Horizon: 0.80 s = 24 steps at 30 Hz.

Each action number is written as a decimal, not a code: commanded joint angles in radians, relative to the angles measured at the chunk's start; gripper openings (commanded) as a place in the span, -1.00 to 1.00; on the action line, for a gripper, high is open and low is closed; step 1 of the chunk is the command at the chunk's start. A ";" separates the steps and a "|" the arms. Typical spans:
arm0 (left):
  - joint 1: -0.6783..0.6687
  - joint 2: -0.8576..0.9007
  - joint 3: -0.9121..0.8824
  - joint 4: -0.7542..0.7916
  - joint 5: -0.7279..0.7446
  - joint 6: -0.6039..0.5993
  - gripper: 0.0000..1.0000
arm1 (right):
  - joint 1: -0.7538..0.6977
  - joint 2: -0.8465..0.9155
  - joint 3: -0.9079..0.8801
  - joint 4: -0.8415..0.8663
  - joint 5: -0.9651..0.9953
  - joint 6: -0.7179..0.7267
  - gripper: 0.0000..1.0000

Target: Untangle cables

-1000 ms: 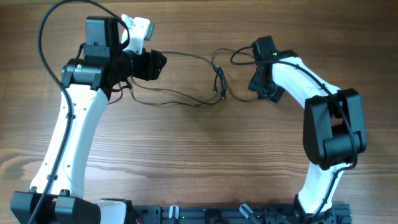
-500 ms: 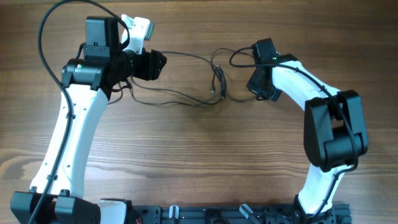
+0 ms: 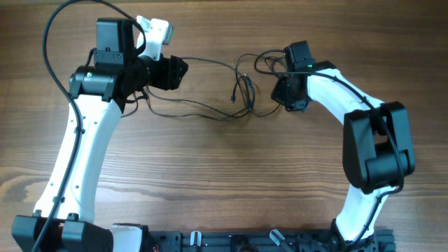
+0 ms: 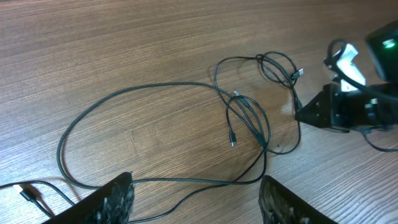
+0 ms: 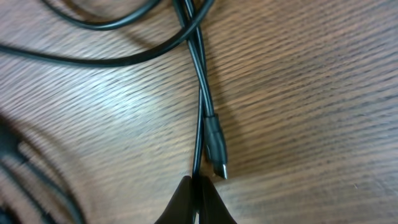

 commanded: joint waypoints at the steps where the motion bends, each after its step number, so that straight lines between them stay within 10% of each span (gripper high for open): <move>1: -0.005 -0.020 0.018 0.003 -0.005 0.016 0.34 | 0.006 -0.156 0.048 -0.009 -0.026 -0.103 -0.91; 24: -0.005 -0.019 0.018 -0.056 0.123 0.016 0.36 | -0.138 -0.512 0.512 -0.336 0.113 -0.293 -0.91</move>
